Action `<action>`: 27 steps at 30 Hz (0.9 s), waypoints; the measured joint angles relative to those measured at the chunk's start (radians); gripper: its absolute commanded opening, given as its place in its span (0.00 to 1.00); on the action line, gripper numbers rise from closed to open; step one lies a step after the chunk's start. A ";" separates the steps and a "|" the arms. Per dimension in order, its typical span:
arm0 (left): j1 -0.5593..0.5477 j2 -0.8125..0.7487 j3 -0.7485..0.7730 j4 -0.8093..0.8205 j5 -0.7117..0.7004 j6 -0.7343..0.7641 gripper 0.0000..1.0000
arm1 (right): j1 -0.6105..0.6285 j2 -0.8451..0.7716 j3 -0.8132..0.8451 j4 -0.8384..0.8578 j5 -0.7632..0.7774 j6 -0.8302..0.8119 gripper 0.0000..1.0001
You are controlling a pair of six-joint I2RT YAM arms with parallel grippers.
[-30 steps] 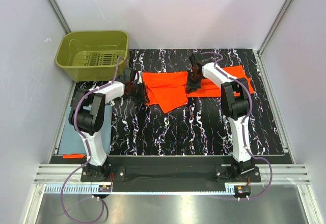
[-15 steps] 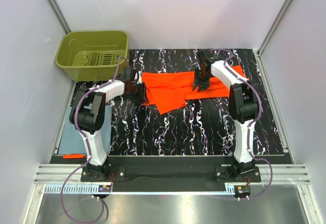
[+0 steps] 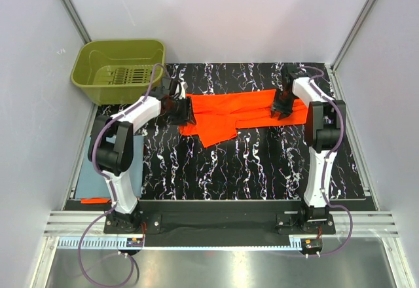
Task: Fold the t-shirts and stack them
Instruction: Fold the tshirt
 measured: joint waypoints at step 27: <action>0.024 -0.171 -0.261 -0.038 -0.013 0.016 0.52 | -0.097 -0.338 -0.413 0.025 0.023 0.016 0.68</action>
